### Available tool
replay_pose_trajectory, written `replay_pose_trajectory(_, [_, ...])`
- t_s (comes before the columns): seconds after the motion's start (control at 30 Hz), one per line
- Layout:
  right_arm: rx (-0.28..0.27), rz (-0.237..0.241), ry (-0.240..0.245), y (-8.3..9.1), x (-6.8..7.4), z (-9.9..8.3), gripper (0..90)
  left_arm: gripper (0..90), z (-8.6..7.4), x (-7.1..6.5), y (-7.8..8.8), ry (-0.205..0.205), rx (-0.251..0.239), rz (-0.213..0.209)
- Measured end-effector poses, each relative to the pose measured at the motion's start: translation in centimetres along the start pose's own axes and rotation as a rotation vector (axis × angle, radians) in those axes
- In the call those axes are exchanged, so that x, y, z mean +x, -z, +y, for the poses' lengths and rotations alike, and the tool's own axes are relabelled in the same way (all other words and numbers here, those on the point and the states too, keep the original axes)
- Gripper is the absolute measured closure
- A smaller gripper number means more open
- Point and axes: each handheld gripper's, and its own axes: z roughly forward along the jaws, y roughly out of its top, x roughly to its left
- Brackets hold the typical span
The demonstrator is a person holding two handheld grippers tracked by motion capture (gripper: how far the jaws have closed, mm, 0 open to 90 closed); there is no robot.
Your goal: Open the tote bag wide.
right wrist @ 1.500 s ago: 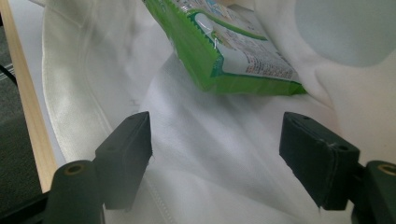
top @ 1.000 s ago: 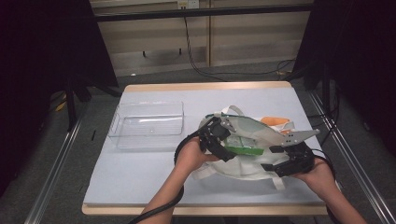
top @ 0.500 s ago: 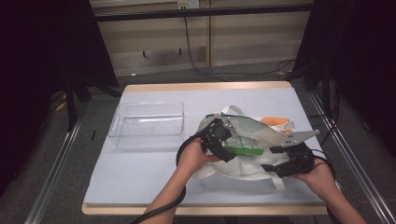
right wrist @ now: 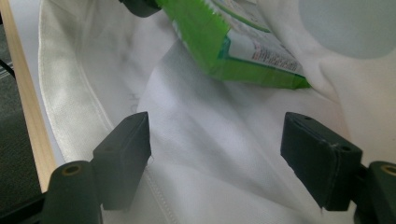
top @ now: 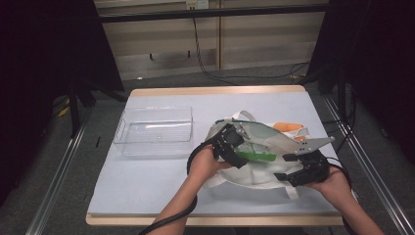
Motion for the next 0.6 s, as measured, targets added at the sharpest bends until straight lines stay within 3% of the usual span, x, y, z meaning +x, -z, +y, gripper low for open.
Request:
replay_pose_trajectory(0.13, [0.003, -0.003, 0.002, 0.0, 0.0, 0.0, 23.9, 38.1, 0.4, 0.3, 0.4, 0.011, -0.018, 0.006])
replay_pose_trajectory(0.6, [0.001, 0.004, -0.001, 0.0, 0.0, -0.1, 23.6, 47.6, 1.8, 0.5, 0.2, -0.024, -0.003, 0.007])
